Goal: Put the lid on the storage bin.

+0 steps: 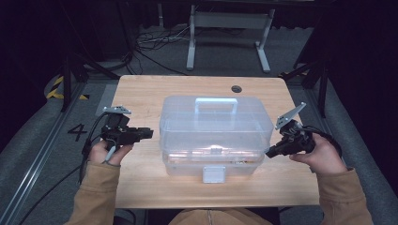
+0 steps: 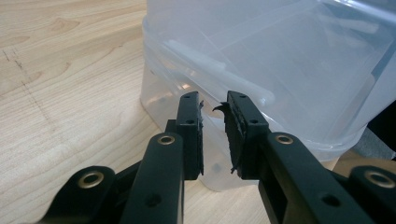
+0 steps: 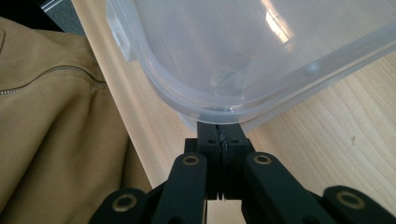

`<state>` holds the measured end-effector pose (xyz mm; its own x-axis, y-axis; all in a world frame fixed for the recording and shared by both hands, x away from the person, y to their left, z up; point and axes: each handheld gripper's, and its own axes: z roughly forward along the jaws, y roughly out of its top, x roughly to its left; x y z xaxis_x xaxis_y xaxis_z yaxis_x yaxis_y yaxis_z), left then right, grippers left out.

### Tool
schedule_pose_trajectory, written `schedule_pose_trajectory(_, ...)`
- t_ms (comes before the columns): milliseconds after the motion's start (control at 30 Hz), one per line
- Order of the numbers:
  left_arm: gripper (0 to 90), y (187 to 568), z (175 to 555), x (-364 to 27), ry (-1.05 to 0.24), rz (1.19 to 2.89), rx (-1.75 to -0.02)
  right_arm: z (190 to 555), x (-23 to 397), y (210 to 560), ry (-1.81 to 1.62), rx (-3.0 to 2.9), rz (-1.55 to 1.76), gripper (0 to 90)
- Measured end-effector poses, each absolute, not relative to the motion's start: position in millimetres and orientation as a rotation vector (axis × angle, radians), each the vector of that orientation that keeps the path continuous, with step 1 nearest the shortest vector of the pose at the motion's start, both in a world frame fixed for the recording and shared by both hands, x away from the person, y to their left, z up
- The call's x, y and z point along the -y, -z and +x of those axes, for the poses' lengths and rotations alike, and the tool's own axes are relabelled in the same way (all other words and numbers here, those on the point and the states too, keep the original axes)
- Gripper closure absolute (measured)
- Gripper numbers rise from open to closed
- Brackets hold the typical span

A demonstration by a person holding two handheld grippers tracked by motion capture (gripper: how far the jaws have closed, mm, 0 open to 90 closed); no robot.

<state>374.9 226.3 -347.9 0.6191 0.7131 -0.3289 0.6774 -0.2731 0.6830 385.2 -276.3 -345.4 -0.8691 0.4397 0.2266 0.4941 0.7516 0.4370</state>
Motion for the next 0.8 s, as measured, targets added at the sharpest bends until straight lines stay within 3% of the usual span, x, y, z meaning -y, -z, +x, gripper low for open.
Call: schedule_pose_trajectory(800, 75.7, 349, 382, -222, -0.037, 2.004, -1.089, 385, 272, 361, 0.637, 2.835, -0.736, 88.8)
